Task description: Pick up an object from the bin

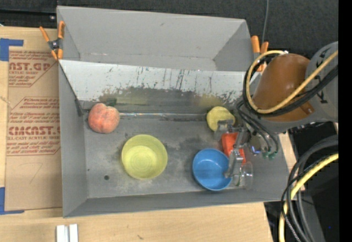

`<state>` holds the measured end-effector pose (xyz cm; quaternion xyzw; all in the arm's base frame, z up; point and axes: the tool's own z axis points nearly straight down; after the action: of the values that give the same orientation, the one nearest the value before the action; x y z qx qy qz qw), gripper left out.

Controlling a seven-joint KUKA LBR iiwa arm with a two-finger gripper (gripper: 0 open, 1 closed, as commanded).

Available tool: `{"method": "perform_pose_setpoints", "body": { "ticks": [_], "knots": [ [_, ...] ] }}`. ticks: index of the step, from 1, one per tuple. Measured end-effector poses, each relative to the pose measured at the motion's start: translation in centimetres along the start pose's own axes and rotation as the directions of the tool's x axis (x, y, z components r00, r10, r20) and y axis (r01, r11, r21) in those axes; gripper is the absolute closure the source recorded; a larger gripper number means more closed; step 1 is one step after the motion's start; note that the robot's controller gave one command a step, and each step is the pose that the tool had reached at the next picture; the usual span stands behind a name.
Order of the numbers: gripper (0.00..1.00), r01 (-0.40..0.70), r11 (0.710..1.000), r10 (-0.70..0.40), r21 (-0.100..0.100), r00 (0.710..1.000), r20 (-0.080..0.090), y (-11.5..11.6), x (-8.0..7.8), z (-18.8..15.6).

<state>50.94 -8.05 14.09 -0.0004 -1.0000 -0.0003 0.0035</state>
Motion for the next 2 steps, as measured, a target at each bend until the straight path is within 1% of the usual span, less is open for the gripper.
{"method": "perform_pose_setpoints", "body": {
  "ticks": [1,2],
  "knots": [
    [0.00,0.001,1.000,-0.001,0.001,1.000,0.008,0.0,-0.2,-0.4],
    [0.00,0.222,0.975,-0.222,-0.001,0.975,0.000,1.7,0.4,7.2]
  ]
}}
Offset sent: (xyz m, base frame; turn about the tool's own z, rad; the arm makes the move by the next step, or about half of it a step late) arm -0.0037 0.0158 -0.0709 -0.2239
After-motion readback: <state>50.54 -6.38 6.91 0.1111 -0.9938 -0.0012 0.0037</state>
